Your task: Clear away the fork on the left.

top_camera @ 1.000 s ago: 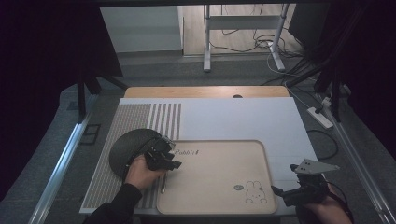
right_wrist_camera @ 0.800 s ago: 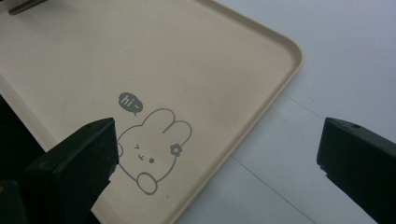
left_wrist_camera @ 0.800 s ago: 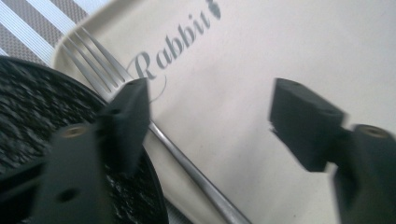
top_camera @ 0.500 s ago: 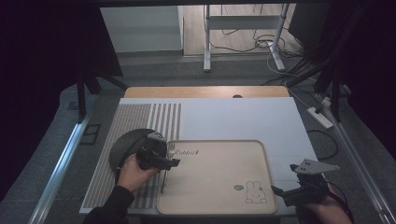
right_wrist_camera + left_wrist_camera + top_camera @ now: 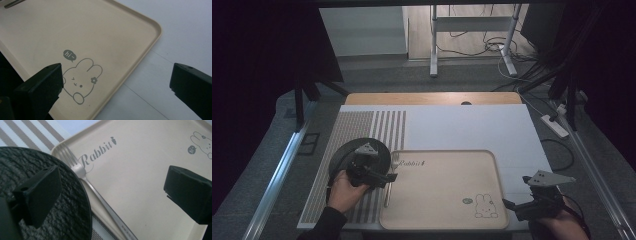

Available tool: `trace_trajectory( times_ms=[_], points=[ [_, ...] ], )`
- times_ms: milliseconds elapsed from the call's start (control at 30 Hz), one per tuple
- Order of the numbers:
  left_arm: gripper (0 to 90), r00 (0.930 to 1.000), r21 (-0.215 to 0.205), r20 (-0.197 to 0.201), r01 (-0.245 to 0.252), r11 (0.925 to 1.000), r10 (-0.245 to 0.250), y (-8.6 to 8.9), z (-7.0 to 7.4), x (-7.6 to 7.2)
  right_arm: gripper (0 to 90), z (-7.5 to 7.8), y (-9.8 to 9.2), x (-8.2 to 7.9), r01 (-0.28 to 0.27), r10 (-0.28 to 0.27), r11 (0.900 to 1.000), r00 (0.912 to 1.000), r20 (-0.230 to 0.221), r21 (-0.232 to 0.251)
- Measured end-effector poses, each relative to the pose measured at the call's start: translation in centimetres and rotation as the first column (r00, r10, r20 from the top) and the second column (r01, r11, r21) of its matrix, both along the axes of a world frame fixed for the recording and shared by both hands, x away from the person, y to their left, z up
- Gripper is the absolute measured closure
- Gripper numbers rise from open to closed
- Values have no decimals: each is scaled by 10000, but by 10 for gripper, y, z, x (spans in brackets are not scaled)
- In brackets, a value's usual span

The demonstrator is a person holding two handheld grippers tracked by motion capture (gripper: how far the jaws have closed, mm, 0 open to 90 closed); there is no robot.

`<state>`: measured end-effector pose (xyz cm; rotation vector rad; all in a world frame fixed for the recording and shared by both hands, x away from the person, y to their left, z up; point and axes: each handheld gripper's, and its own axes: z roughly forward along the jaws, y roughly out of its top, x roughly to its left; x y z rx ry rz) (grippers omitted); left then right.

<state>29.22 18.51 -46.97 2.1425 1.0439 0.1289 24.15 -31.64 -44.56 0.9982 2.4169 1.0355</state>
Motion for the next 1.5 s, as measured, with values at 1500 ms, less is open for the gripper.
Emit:
trace_trajectory(
  times_ms=[1500],
  points=[
    [0,9871,-266,989,-1235,9920,1256,46,3,-69,0,1,-2,1,301,-299,9994,9995,-101,170]
  ],
)
